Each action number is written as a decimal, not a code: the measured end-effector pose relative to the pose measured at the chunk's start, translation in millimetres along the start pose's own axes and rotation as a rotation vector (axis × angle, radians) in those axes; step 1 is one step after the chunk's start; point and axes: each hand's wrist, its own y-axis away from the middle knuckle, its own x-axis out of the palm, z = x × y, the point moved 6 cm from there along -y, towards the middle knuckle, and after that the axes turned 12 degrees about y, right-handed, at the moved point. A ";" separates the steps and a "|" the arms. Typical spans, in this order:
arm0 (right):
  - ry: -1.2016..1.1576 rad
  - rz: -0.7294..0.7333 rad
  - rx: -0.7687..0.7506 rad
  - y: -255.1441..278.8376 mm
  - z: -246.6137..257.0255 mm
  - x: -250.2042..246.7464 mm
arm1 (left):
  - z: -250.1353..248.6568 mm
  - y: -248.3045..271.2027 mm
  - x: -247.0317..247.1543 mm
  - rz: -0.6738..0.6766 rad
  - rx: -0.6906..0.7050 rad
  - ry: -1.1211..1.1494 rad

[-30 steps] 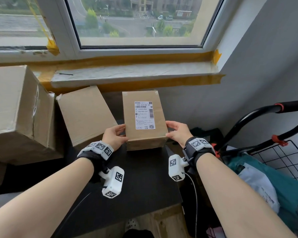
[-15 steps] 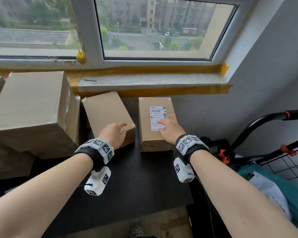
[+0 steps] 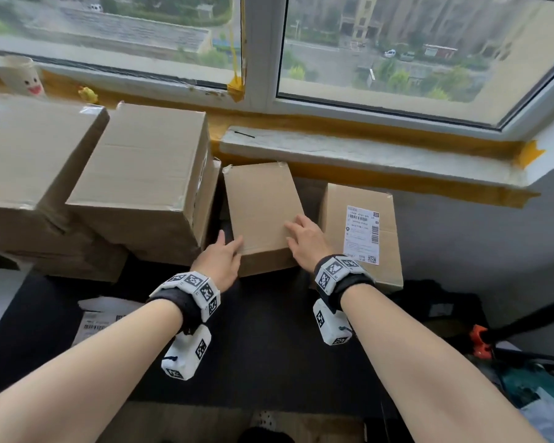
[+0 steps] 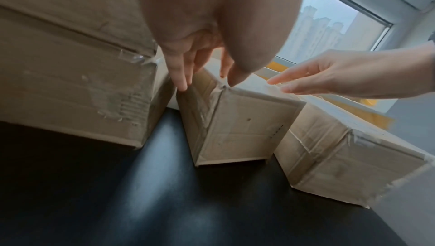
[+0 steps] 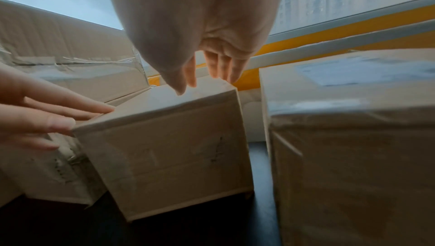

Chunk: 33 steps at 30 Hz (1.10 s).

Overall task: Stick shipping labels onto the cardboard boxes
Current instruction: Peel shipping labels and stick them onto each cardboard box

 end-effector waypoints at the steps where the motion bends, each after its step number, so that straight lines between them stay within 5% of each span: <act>1: -0.007 0.004 0.021 -2.4 -0.8 2.6 | 1.9 -0.3 1.3 -0.003 -0.003 0.041; 14: -0.164 0.037 0.218 26.6 10.5 16.2 | 28.8 19.8 4.8 -0.121 0.064 0.524; 33: -0.411 -0.096 0.434 184.2 67.1 70.3 | 103.8 124.5 19.6 -0.011 0.213 0.500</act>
